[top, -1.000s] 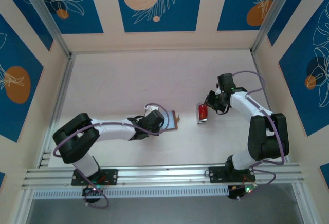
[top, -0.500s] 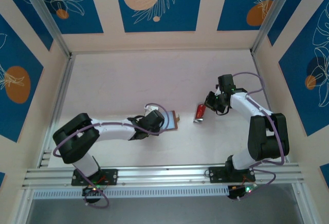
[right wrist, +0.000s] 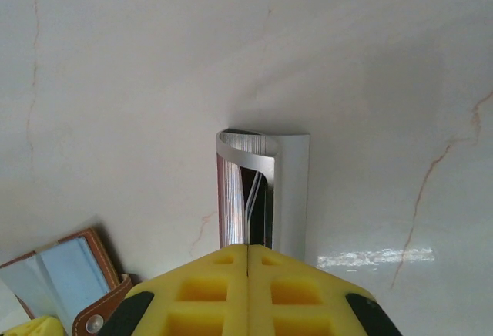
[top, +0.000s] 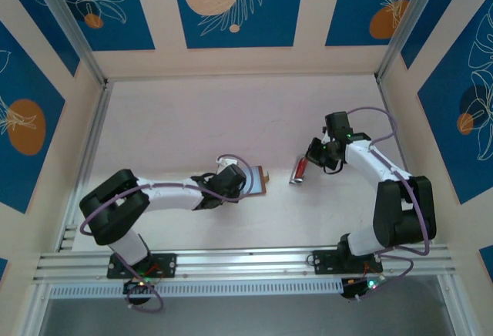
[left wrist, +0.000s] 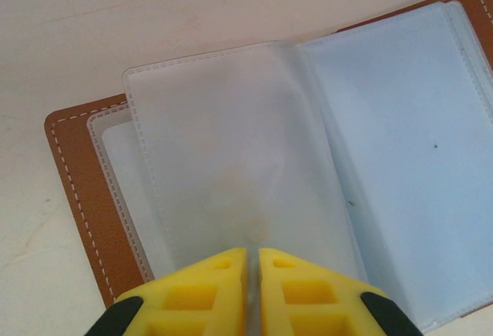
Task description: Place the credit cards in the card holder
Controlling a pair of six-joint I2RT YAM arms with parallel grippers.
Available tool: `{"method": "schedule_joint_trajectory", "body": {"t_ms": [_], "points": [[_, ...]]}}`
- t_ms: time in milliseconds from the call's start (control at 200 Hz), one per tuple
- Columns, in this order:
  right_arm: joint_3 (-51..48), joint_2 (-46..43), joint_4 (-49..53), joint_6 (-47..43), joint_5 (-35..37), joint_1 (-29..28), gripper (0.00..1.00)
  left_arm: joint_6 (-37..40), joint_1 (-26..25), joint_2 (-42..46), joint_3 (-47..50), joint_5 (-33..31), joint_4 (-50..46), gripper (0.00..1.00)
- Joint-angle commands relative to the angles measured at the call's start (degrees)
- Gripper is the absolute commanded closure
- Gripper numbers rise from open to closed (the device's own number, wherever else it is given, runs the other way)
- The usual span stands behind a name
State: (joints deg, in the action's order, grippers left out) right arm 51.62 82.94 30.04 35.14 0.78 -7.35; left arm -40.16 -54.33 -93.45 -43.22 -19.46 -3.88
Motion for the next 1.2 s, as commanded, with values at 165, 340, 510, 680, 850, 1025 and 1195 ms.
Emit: {"method": "schedule_joint_trajectory", "body": {"t_ms": [165, 340, 510, 680, 850, 1025, 1195], "points": [[0.59, -1.66, 3.80, -0.59, 2.79, -0.99, 0.93, -0.97, 1.20, -3.02, 2.37, 2.30, -4.60, 0.89], [0.68, -2.43, 4.39, -0.60, 3.00, -1.33, 0.92, -0.97, 1.24, -3.23, 2.26, 2.50, -4.55, 0.90], [0.77, -3.91, 5.23, -0.68, 3.18, -1.45, 0.91, -0.97, 1.32, -3.42, 2.27, 2.50, -4.48, 0.90], [0.88, -4.21, 5.90, -0.68, 3.69, -1.60, 0.92, -0.97, 1.33, -3.58, 2.18, 2.55, -4.42, 0.90], [0.91, -5.00, 6.70, -0.33, 4.37, -1.62, 0.91, -0.97, 1.33, -3.59, 2.15, 2.51, -4.47, 0.90], [0.68, -6.12, 6.87, -0.42, 4.58, -1.50, 0.90, -0.99, 1.42, -3.81, 2.00, 2.64, -4.50, 0.91], [0.27, -6.46, 6.61, -0.51, 4.67, -1.46, 0.98, -1.06, 1.42, -3.85, 2.02, 2.66, -4.59, 0.91]]}}
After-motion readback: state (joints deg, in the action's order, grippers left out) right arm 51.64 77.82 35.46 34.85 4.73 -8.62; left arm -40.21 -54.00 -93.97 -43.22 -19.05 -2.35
